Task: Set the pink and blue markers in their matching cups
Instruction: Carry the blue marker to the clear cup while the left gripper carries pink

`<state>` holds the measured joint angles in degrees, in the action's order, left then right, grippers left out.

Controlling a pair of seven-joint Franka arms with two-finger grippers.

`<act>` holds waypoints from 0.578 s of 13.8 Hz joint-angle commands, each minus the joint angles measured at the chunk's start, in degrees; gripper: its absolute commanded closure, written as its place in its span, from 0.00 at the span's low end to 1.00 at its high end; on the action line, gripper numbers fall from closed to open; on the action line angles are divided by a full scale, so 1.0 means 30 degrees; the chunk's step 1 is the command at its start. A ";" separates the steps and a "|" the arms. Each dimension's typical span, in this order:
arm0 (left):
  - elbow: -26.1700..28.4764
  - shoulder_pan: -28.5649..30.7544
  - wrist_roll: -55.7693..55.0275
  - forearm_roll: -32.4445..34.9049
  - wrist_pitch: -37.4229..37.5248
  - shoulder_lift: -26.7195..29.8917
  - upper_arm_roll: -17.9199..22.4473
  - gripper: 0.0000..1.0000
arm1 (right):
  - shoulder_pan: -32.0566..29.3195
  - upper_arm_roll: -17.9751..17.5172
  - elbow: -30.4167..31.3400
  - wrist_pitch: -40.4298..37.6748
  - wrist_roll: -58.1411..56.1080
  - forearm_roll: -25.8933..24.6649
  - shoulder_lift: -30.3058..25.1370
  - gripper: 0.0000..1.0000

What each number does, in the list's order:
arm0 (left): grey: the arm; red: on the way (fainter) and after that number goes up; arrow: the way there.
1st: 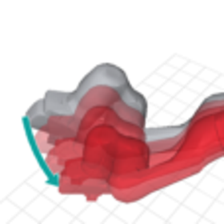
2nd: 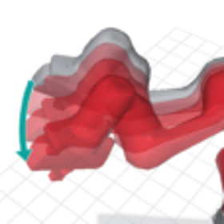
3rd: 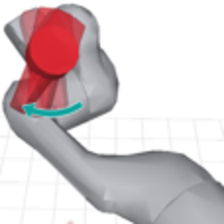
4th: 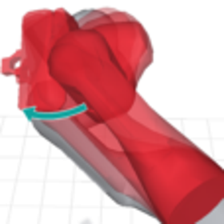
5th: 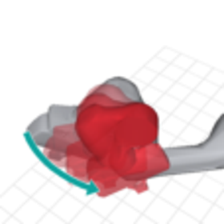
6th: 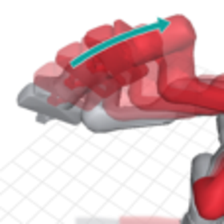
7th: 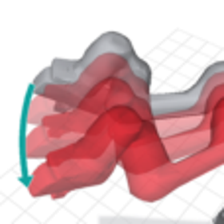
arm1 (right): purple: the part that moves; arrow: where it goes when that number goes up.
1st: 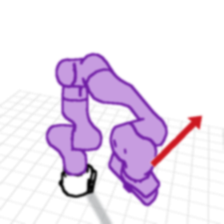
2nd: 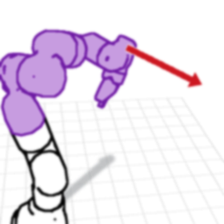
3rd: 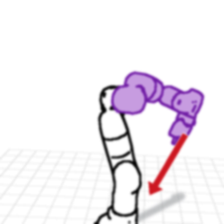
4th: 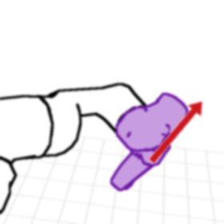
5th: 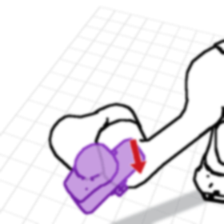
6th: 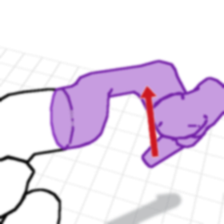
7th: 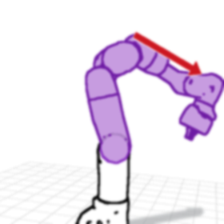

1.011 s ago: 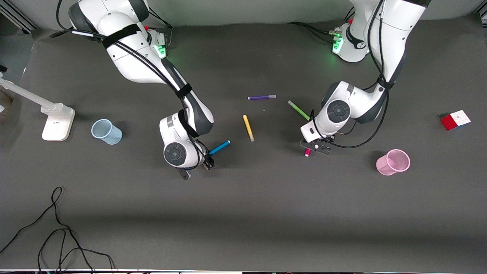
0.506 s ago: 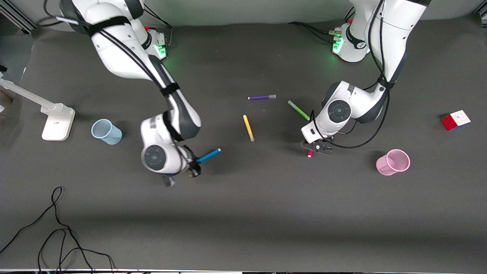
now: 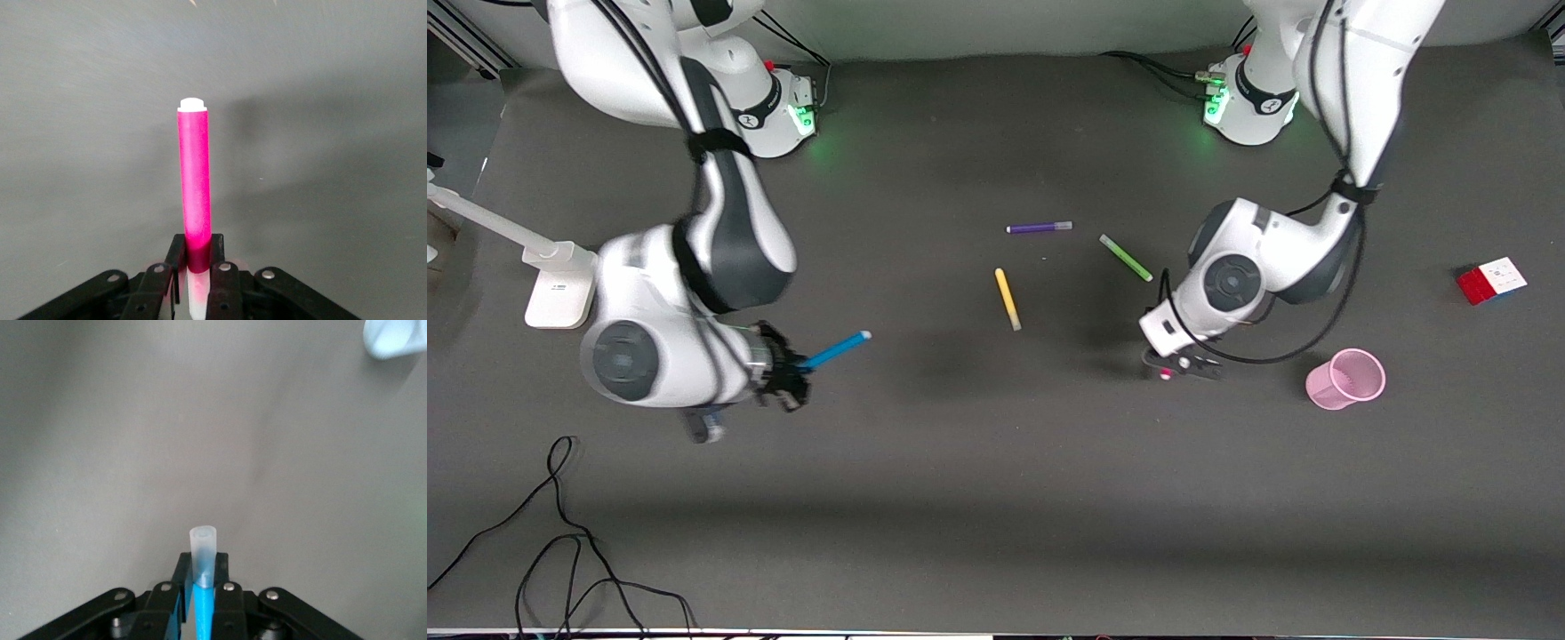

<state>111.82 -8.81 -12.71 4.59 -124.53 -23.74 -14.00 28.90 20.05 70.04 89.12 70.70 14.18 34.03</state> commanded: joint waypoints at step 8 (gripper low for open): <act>-0.7737 0.5216 0.0397 -0.1355 1.2765 0.2142 0.0185 0.98 | -0.1311 0.3688 -0.1373 -0.3075 -0.9381 -0.4394 -0.1941 1.00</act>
<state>92.17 3.42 -12.48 0.44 -90.22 -16.31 -13.27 24.19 30.21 67.36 81.86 45.63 4.95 27.94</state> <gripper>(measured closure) 0.815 0.837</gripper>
